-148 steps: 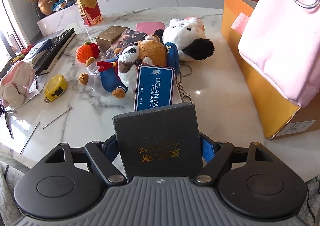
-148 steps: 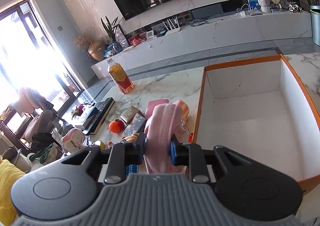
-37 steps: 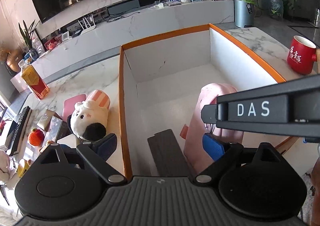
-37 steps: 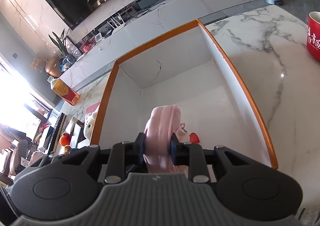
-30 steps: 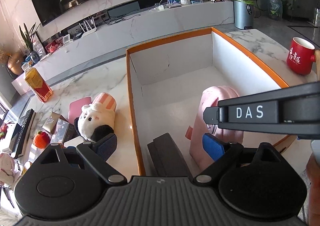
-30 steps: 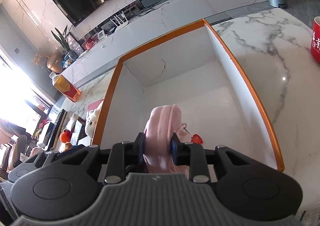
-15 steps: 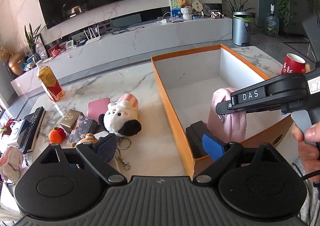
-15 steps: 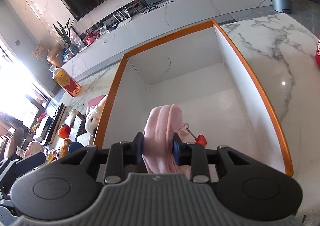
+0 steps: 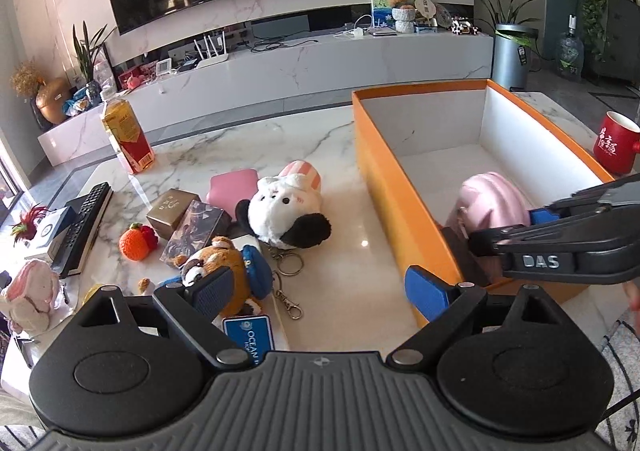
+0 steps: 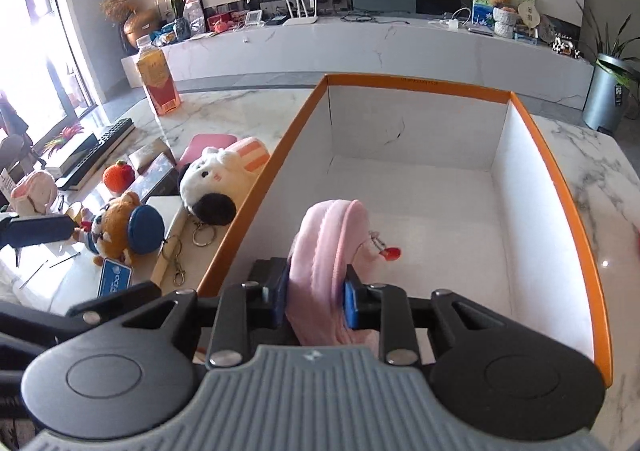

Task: Organize objects
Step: 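Lower the black box into the orange box and open left gripper while right lowers the pink bag, then open right gripper to release the pink bag inside the orange box, then move right gripper to the brown sailor dog plush and grasp it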

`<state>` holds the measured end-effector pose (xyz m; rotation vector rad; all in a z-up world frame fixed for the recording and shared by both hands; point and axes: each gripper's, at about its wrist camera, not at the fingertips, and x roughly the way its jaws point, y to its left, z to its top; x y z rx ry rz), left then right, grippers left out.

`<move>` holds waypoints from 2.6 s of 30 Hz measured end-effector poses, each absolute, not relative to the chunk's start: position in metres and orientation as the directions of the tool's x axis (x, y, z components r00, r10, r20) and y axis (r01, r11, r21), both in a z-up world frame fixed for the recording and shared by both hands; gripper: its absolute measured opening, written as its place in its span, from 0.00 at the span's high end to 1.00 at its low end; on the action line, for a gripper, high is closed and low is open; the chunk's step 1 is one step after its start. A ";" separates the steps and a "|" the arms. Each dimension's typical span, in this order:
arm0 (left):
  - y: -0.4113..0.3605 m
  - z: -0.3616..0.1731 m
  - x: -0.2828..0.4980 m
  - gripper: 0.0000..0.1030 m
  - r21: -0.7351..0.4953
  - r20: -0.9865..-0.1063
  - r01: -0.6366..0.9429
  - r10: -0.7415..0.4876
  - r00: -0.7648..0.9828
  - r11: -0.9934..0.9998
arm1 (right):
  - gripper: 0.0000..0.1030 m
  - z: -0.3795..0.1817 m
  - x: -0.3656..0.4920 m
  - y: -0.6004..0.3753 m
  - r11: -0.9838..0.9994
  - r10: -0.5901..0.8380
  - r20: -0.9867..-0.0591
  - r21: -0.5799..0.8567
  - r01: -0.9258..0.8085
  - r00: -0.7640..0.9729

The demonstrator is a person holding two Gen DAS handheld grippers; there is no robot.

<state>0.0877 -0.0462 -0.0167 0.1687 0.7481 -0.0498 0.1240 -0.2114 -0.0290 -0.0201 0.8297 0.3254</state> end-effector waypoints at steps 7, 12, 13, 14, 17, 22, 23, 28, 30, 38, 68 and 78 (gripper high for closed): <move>-0.017 -0.019 0.096 0.00 0.081 -0.717 0.007 0.053 0.695 0.997 | 0.65 -0.034 0.133 -0.248 0.956 0.292 -0.749 0.236 -0.172 0.595; -0.013 -0.015 0.093 0.00 0.138 -0.706 0.018 0.085 0.703 0.990 | 0.21 -0.024 0.120 -0.230 0.944 0.304 -0.759 0.159 -0.288 0.576; -0.011 -0.012 0.091 0.00 0.152 -0.693 0.011 0.099 0.714 0.988 | 0.14 -0.018 0.118 -0.232 0.948 0.294 -0.747 0.150 -0.279 0.596; -0.007 -0.009 0.090 0.00 0.159 -0.679 0.000 0.110 0.726 0.987 | 0.14 -0.010 0.115 -0.234 0.951 0.291 -0.729 0.150 -0.270 0.620; 0.012 -0.004 0.090 0.00 0.120 -0.674 -0.048 0.117 0.729 0.992 | 0.08 0.011 0.107 -0.244 0.954 0.301 -0.655 0.196 -0.229 0.693; 0.050 -0.018 0.102 0.00 0.043 -0.790 -0.153 0.127 0.600 0.987 | 0.06 0.029 0.103 -0.237 0.905 0.418 -0.577 0.335 -0.263 0.702; 0.056 -0.021 0.103 0.00 0.065 -0.801 -0.179 0.159 0.577 0.982 | 0.06 0.030 0.103 -0.230 0.896 0.438 -0.570 0.345 -0.280 0.695; 0.090 -0.012 0.093 0.00 0.047 -0.794 -0.270 0.200 0.575 0.962 | 0.06 0.034 0.101 -0.184 0.840 0.543 -0.565 0.371 -0.396 0.622; 0.104 -0.007 0.089 0.00 -0.020 -0.792 -0.281 0.157 0.590 0.960 | 0.06 0.030 0.101 -0.160 0.828 0.560 -0.580 0.368 -0.422 0.592; 0.127 -0.006 0.088 0.00 -0.076 -0.793 -0.304 0.128 0.596 0.950 | 0.06 0.002 0.106 -0.077 0.814 0.567 -0.645 0.345 -0.467 0.512; 0.203 -0.010 0.077 0.00 -0.128 -0.804 -0.456 0.177 0.568 0.881 | 0.19 -0.049 0.156 0.070 0.409 0.362 -0.824 -0.280 -0.868 0.436; 0.219 -0.014 0.075 0.00 -0.169 -0.811 -0.486 0.159 0.562 0.857 | 0.29 -0.085 0.163 0.095 0.293 0.193 -0.854 -0.420 -0.859 0.483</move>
